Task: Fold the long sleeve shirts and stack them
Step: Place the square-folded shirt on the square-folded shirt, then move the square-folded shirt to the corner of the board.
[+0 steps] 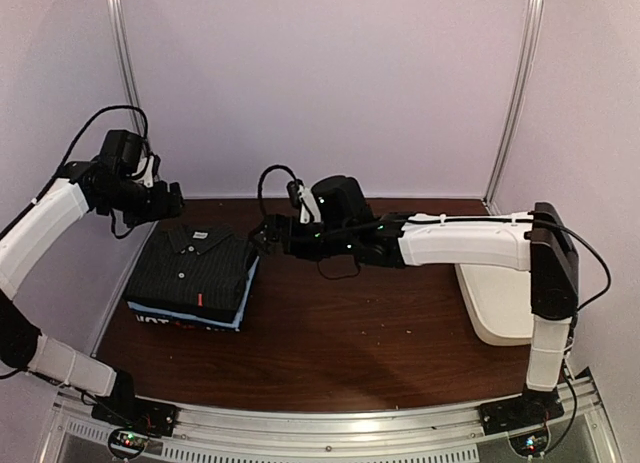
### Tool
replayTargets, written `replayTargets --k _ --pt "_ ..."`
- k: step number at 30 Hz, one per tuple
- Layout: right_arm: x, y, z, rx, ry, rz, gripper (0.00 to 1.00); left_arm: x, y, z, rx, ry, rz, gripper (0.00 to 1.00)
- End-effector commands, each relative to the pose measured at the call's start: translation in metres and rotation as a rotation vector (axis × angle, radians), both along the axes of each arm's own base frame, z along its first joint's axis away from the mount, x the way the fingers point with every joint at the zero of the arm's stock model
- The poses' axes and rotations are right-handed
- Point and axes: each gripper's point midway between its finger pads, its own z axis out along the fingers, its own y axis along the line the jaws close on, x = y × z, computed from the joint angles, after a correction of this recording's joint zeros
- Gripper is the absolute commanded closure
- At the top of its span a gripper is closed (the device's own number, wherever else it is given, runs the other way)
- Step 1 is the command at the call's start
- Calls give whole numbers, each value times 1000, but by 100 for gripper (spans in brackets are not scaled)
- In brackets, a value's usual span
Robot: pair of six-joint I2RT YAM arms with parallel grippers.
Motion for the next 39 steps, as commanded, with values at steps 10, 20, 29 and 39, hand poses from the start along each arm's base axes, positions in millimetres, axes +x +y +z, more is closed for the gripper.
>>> replayTargets --k 10,20,29,39 --pt "14 -145 34 -140 -187 -361 0 -31 -204 -27 -126 47 -331 8" --pt "2 -193 34 -186 -201 -448 0 -18 -272 -134 -58 187 -354 7" --pt "-6 -206 26 -208 -191 -456 0 1 -250 -197 27 271 -287 6" --pt "-9 -209 18 -220 -176 -451 0 6 -198 -223 48 319 -219 6"
